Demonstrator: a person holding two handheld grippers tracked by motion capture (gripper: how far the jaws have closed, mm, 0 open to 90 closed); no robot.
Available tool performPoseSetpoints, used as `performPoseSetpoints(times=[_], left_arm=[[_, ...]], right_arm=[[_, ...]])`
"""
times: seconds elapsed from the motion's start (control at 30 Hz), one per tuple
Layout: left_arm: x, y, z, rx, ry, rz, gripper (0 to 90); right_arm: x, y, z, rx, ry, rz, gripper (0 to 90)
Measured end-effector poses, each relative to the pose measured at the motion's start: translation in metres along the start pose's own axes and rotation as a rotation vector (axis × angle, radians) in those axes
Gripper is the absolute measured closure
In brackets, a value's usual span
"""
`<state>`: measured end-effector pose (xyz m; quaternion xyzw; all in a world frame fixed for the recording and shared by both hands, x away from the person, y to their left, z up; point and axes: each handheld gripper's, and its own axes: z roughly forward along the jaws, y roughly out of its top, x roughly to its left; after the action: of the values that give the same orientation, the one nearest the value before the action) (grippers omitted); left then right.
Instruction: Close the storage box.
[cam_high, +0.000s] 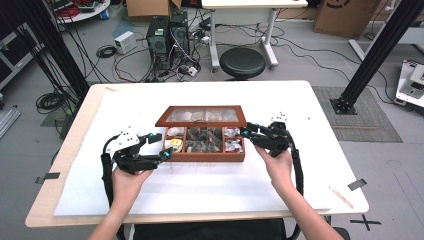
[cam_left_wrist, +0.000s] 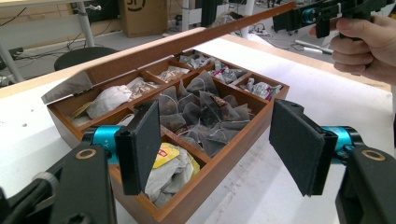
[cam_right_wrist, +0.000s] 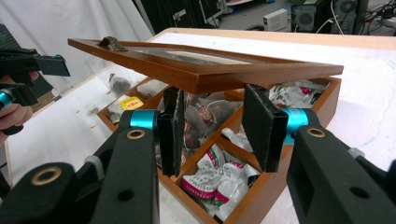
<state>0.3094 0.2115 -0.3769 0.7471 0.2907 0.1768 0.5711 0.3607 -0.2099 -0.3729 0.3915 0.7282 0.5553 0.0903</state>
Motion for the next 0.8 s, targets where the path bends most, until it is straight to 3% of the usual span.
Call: performPoseSetpoints(times=[0.43,0.8], left_arm=[[0.000,0.000,0.000,-0.002,0.003,0.000,33.8],[0.000,0.000,0.000,-0.001,-0.002,-0.002,33.8]], right_arm=[[0.003,-0.012,-0.003,0.042,0.041,0.037,60.3],[0.006,-0.021,-0.002,0.068,-0.010,-0.014,61.2]])
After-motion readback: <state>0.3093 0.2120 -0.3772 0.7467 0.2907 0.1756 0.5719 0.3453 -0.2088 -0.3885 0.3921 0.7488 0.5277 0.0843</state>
